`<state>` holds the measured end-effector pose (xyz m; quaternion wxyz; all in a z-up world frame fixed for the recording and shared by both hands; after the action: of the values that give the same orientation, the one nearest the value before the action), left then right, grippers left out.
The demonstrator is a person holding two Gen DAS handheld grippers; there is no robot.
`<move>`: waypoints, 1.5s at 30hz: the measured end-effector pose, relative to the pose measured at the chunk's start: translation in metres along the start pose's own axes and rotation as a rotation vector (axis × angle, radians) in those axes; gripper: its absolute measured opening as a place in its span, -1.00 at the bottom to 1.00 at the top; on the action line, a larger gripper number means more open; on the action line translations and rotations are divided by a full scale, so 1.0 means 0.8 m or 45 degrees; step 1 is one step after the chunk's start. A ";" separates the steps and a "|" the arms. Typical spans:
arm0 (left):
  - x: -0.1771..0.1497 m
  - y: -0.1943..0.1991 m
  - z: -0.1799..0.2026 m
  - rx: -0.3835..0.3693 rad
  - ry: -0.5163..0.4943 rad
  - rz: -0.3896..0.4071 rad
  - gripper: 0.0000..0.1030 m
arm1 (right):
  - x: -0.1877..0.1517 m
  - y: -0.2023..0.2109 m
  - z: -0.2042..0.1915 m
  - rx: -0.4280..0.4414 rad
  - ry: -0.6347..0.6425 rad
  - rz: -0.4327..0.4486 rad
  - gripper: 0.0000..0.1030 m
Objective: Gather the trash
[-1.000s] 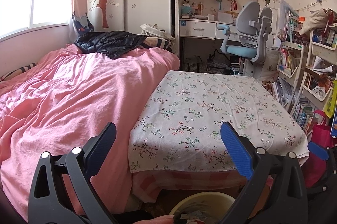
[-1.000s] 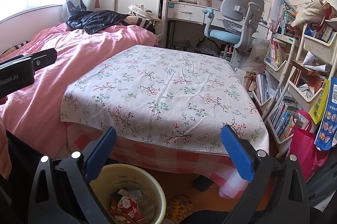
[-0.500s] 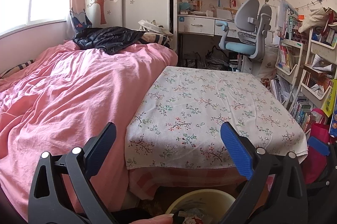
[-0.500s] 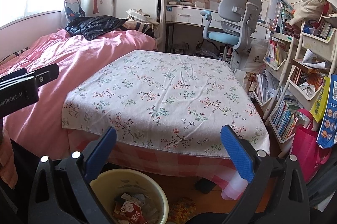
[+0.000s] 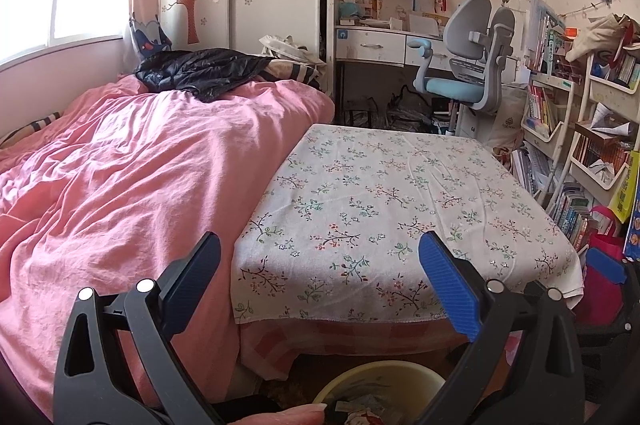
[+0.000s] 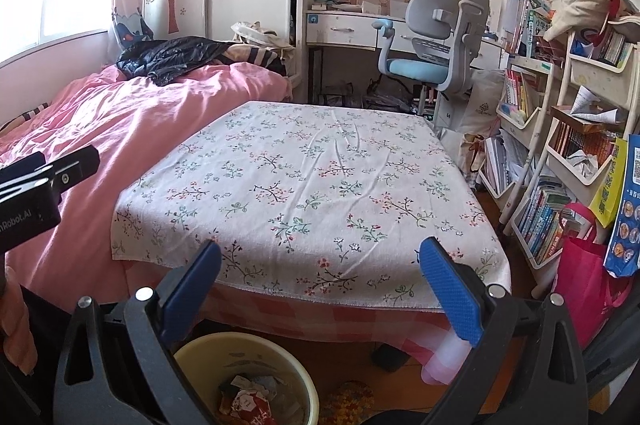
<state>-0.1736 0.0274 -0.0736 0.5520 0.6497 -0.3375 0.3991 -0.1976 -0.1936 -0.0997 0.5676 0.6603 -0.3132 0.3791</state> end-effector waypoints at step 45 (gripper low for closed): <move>0.136 -0.204 0.054 -0.037 0.067 -0.094 0.85 | 0.076 -0.241 0.120 -0.042 -0.110 -0.395 0.85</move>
<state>0.0258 0.0118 -0.0526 0.5844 0.6430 -0.3046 0.3903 0.0105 -0.2565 -0.1528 0.6161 0.7071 -0.2376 0.2530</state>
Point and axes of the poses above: each gripper's, at about its wrist camera, not at the fingertips, and y roughly against the way its jaws point, z to its right, x to its top, the point moved 8 cm from there along -y, roughly the way its jaws point, and after that the axes turned 10 degrees about x, right-handed, at the moved point
